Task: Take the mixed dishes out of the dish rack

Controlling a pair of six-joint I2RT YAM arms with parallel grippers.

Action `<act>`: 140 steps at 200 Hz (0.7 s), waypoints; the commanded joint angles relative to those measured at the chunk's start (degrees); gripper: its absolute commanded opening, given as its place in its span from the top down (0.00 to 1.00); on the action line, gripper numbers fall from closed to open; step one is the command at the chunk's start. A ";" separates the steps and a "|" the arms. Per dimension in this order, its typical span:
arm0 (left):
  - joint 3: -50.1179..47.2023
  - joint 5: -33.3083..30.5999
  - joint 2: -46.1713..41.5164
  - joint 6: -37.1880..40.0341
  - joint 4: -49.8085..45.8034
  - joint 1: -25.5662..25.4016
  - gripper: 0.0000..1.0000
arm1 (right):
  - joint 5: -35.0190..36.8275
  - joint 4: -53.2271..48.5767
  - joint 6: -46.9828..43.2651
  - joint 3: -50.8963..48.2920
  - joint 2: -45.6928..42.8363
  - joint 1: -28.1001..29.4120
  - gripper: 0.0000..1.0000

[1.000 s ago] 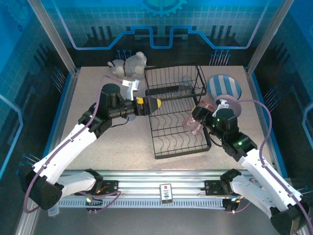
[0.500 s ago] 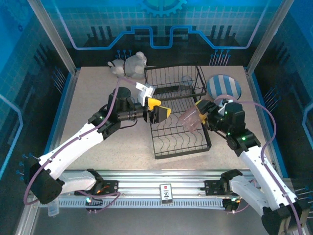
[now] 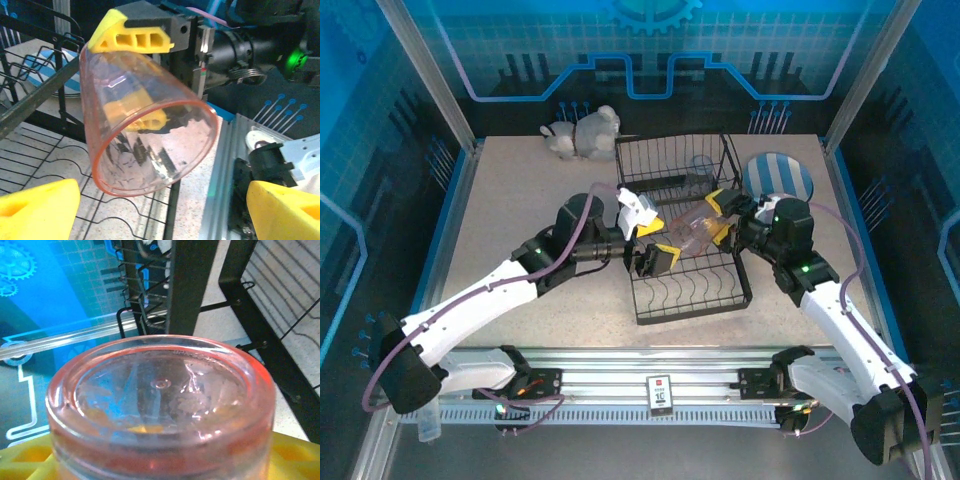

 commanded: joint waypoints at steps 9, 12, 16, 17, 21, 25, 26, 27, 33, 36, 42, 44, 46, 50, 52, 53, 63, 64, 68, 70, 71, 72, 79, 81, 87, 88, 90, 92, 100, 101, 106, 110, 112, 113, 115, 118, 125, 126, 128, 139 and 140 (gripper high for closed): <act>-2.19 -6.73 -2.34 3.03 5.53 -0.79 0.14 | -3.51 6.63 3.81 1.49 -0.51 0.57 0.50; -2.33 -7.27 -2.44 3.08 5.80 -0.85 0.14 | -3.59 6.72 3.96 1.47 -0.59 0.68 0.50; -2.46 -7.84 -2.52 3.14 6.20 -0.96 0.15 | -3.58 6.89 4.00 1.54 -0.71 0.84 0.50; -2.51 -8.01 -2.51 3.13 6.26 -0.97 0.15 | -3.58 6.91 3.98 1.55 -0.72 0.87 0.50; -2.68 -8.62 -2.67 3.12 6.61 -1.05 0.15 | -3.58 6.99 4.04 1.58 -0.86 1.05 0.50; -2.80 -9.20 -2.76 3.22 6.91 -1.14 0.16 | -3.58 6.99 4.03 1.60 -0.95 1.21 0.50; -2.81 -9.36 -2.76 3.17 6.97 -1.15 0.16 | -3.58 7.00 4.04 1.62 -0.97 1.19 0.50; -2.82 -9.56 -2.77 3.18 7.00 -1.20 0.16 | -3.58 7.01 4.09 1.63 -1.03 1.27 0.50; -2.97 -10.68 -2.82 3.29 7.24 -1.45 0.16 | -3.58 7.13 4.13 1.64 -1.16 1.47 0.51; -3.04 -11.32 -2.86 3.36 7.41 -1.60 0.16 | -3.58 7.29 4.16 1.62 -1.24 1.71 0.51; -3.17 -12.24 -2.87 3.46 7.75 -1.67 0.17 | -3.58 7.50 4.30 1.64 -1.34 1.99 0.51; -3.19 -12.52 -2.90 3.51 7.80 -1.75 0.17 | -3.58 7.64 4.34 1.64 -1.35 2.08 0.51; -3.24 -12.74 -2.91 3.54 7.88 -1.86 0.17 | -3.58 7.70 4.37 1.64 -1.39 2.10 0.51; -3.25 -13.25 -2.86 3.55 8.02 -1.95 0.18 | -3.58 7.80 4.39 1.60 -1.48 2.34 0.51; -3.26 -13.52 -2.92 3.60 8.07 -2.04 0.18 | -3.58 7.87 4.40 1.57 -1.51 2.43 0.51; -3.26 -13.67 -2.89 3.62 8.03 -2.08 0.18 | -3.50 7.88 4.36 1.56 -1.47 2.50 0.51; -3.10 -14.71 -2.77 3.72 8.09 -2.29 0.20 | -3.34 8.10 4.36 1.56 -1.65 3.05 0.51; -3.05 -14.79 -2.77 3.73 8.04 -2.34 0.20 | -3.33 8.13 4.43 1.56 -1.63 3.08 0.51; -2.93 -15.32 -2.59 3.80 7.96 -2.53 0.21 | -3.17 8.27 4.43 1.49 -1.68 3.31 0.51; -2.85 -15.62 -2.59 3.81 7.88 -2.58 0.22 | -3.11 8.38 4.54 1.47 -1.76 3.42 0.51; -2.79 -15.73 -2.50 3.81 7.81 -2.71 0.22 | -3.08 8.44 4.56 1.47 -1.77 3.48 0.51; -2.76 -15.87 -2.50 3.81 7.77 -2.72 0.22 | -3.03 8.52 4.53 1.47 -1.78 3.51 0.51; -2.42 -16.84 -2.23 3.90 7.30 -2.97 0.24 | -2.94 9.06 4.65 1.38 -1.77 3.88 0.51; -2.33 -17.12 -2.19 3.97 7.23 -3.13 0.25 | -2.96 9.17 4.64 1.38 -1.72 3.89 0.51; -2.05 -17.72 -2.01 4.12 6.77 -3.25 0.27 | -3.03 9.57 4.75 1.38 -1.70 4.19 0.51; -2.00 -17.83 -1.99 4.14 6.72 -3.30 0.28 | -3.03 9.74 4.82 1.38 -1.66 4.23 0.51; -1.91 -18.14 -1.89 4.16 6.69 -3.39 0.29 | -3.07 9.85 4.89 1.34 -1.62 4.29 0.51; -1.80 -18.45 -1.78 4.21 6.51 -3.50 0.30 | -3.10 9.96 4.92 1.30 -1.61 4.39 0.51; -1.52 -20.22 -1.57 4.22 5.92 -3.92 0.34 | -3.18 10.48 5.00 1.29 -1.53 4.50 0.51; -1.47 -20.31 -1.56 4.24 5.82 -3.99 0.35 | -3.21 10.50 5.01 1.29 -1.49 4.55 0.51; -1.26 -21.38 -1.39 4.21 5.49 -4.12 0.38 | -3.22 10.59 4.94 1.27 -1.57 4.60 0.51; -1.16 -21.71 -1.36 4.17 5.29 -4.21 0.41 | -3.15 10.79 5.00 1.21 -1.61 4.77 0.51; -1.09 -21.85 -1.36 4.08 5.28 -4.21 0.42 | -3.15 10.83 4.95 1.20 -1.61 4.84 0.51; -1.08 -21.92 -1.32 4.08 5.19 -4.18 0.43 | -3.15 10.86 4.94 1.20 -1.61 4.85 0.51; -1.00 -22.19 -1.28 4.04 5.19 -4.24 0.44 | -3.14 10.87 4.96 1.20 -1.61 4.93 0.51; -0.91 -22.52 -1.28 3.93 5.04 -4.28 0.46 | -3.07 10.92 4.98 1.13 -1.61 4.95 0.51; -0.87 -23.11 -1.36 3.57 5.01 -4.41 0.50 | -3.07 11.02 5.00 1.05 -1.58 5.14 0.51; -0.88 -23.21 -1.40 3.52 5.10 -4.41 0.51 | -3.06 11.04 5.01 1.04 -1.55 5.13 0.51; -0.89 -23.30 -1.37 3.43 5.10 -4.50 0.52 | -3.10 11.14 5.02 1.01 -1.55 5.17 0.51; -0.82 -23.46 -1.50 2.90 5.12 -4.72 0.58 | -3.14 11.56 4.99 0.81 -1.52 5.34 0.51; -0.81 -23.43 -1.52 2.83 5.06 -4.70 0.59 | -3.14 11.57 5.01 0.79 -1.52 5.41 0.51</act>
